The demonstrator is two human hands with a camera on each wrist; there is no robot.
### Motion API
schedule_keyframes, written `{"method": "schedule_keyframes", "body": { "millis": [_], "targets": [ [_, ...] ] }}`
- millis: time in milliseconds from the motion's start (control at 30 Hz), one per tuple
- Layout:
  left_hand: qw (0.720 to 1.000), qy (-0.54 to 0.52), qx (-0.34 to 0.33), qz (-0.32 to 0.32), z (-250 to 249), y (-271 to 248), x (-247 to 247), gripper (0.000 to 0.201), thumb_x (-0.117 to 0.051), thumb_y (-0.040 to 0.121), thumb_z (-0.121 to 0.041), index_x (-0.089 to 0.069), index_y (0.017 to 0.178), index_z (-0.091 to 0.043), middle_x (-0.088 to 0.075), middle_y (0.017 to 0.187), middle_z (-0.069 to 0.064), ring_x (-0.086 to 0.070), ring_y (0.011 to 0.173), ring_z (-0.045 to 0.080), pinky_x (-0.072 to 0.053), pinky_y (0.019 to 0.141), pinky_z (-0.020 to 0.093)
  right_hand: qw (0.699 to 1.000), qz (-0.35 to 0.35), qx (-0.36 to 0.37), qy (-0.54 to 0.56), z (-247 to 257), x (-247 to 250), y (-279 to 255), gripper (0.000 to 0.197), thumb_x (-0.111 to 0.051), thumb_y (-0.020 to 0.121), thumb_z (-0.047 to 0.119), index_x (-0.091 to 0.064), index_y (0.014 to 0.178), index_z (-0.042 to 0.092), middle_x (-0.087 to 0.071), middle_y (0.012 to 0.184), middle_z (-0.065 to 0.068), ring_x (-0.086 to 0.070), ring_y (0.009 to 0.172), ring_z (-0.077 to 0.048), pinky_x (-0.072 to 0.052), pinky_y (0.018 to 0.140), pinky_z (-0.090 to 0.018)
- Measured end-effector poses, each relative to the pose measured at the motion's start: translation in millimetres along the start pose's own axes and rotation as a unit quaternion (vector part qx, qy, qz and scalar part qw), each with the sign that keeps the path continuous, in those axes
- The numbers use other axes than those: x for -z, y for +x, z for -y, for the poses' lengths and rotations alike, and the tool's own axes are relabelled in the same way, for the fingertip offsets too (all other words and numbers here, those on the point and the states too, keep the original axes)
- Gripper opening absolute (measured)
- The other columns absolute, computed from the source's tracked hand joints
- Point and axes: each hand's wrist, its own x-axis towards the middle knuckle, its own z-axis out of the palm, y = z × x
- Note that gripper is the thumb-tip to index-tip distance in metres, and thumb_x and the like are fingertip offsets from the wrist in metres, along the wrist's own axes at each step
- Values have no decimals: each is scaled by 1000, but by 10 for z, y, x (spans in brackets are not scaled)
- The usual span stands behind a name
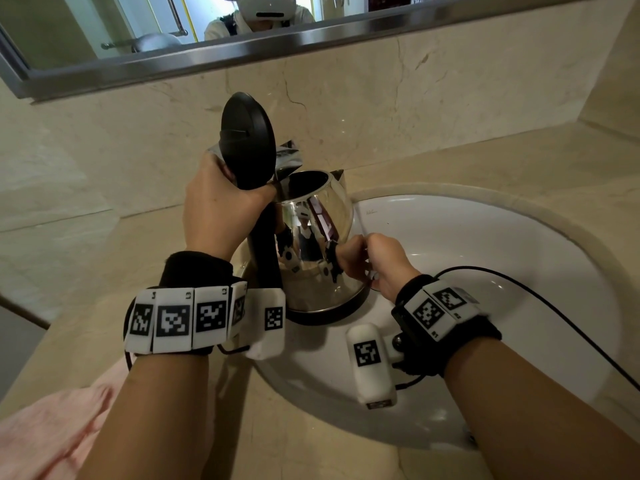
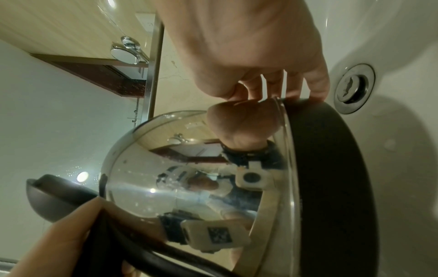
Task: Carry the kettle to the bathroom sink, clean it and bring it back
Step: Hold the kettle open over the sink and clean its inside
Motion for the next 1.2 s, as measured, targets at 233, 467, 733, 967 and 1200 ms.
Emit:
{"method": "schedule_keyframes", "body": {
  "millis": [233,467,733,967,1200],
  "targets": [
    [1000,3,4,3,18,4,-8,44,-72,69,-29,-49,105,-18,-50,81,-14,-62,86,22,-57,74,44,1000,-3,-4,11,0,-3,-6,39,-34,99,11,-48,132,-4,-51,136,-23,-47,128,-34,-39,109,-45],
    [1000,1,5,-1,20,10,-9,47,-72,68,-30,-51,108,-15,-51,80,-13,-63,85,23,-57,72,42,1000,-6,-11,13,12,-17,-36,39,-34,99,11,-48,132,-4,-51,136,-22,-47,128,-34,-40,107,-44],
    [1000,-6,2,-2,33,17,-18,48,-72,67,-30,-51,108,-16,-52,81,-14,-64,83,23,-57,70,42,1000,12,-6,16,17,-5,-69,41,-32,99,10,-46,134,-6,-50,137,-25,-49,127,-37,-43,104,-42],
    [1000,-6,-5,-3,23,0,-13,51,-73,69,-27,-51,113,-14,-50,80,-16,-62,85,21,-55,69,37,1000,-1,-19,-7,52,-13,-83,42,-34,99,10,-43,137,-4,-47,141,-22,-44,131,-34,-36,111,-44],
    [1000,-9,6,-3,26,9,-16,43,-73,67,-29,-49,102,-19,-50,79,-15,-63,84,24,-56,69,40,1000,5,-12,4,39,-1,-77,42,-32,98,9,-46,135,-4,-49,138,-23,-46,129,-34,-39,108,-43]
  ]
}}
